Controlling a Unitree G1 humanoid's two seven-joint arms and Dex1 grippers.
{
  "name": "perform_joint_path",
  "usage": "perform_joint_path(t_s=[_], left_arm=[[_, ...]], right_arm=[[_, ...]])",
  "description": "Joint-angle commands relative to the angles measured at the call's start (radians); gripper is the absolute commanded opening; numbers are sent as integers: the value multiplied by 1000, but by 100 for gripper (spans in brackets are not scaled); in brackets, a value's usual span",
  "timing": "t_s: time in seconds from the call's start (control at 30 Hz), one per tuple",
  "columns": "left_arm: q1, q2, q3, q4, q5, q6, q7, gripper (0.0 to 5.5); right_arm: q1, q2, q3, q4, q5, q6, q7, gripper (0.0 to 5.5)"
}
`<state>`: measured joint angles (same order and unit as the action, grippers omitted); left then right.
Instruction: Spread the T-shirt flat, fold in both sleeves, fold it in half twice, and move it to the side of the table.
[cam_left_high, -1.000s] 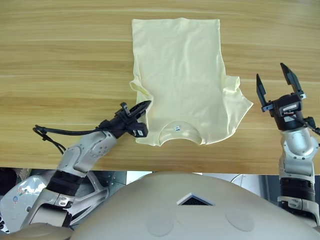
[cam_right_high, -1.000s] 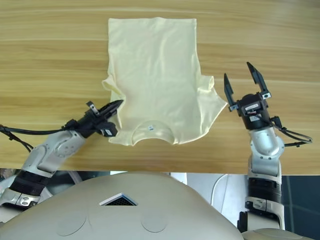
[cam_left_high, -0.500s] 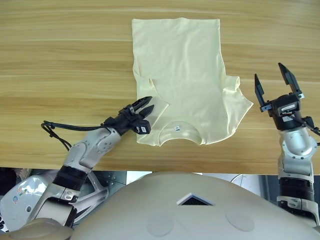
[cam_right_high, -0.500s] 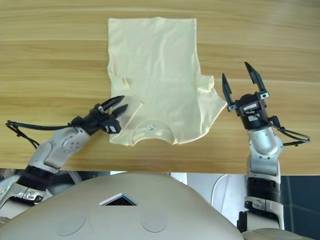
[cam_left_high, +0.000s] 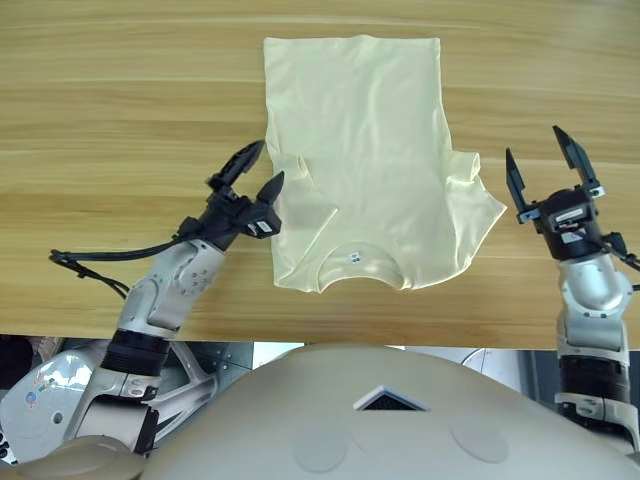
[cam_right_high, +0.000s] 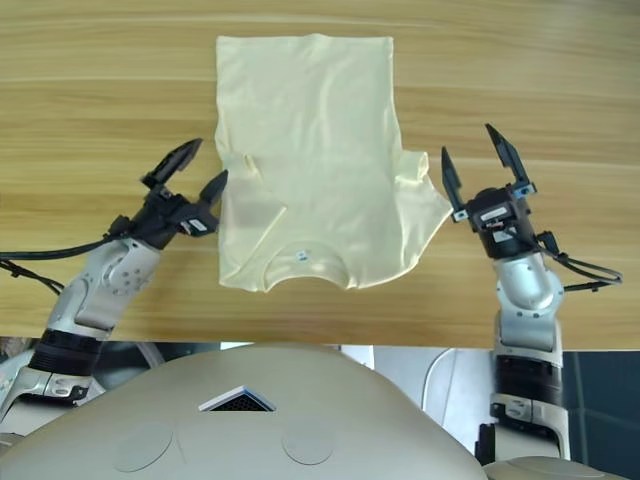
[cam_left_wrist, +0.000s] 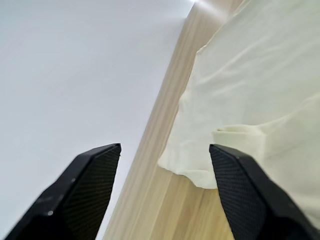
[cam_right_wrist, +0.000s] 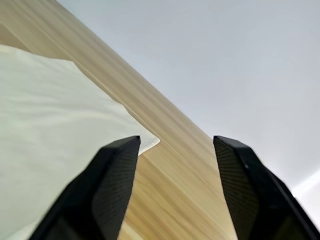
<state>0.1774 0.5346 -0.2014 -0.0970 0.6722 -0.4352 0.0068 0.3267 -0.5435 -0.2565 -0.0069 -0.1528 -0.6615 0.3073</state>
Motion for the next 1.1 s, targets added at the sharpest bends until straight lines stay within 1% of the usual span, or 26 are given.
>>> perform_joint_path(t_s=[0.03,0.07,0.13,0.23,0.3,0.43,0.57,0.67,0.87,1.1], left_arm=[[-17,-38,82,-70,-83,13,35,329],[-23,-55,108,-79,-110,28,49,329],[-41,-88,154,-66,-124,60,89,329],[-81,-113,190,-10,-112,93,142,329],[-92,-121,210,3,-116,104,164,329],[-102,-134,245,8,-144,120,176,329],[-93,-136,243,1,-139,116,169,329],[-82,-139,233,-4,-135,116,159,329],[-71,-145,218,-15,-135,119,144,329],[-74,-152,206,-10,-135,122,138,329]], right_arm=[[130,-132,-168,-38,-251,-18,-54,269],[184,-167,-194,-22,-358,-10,-82,269],[278,-212,-200,31,-496,7,-117,269],[370,-233,-173,60,-580,29,-131,269],[379,-240,-127,51,-588,26,-117,269],[297,-227,-8,79,-601,45,-127,269],[151,-220,102,142,-668,86,-199,269],[78,-217,183,179,-718,115,-251,269],[24,-248,279,233,-758,154,-339,269],[7,-281,345,269,-748,179,-390,269]])
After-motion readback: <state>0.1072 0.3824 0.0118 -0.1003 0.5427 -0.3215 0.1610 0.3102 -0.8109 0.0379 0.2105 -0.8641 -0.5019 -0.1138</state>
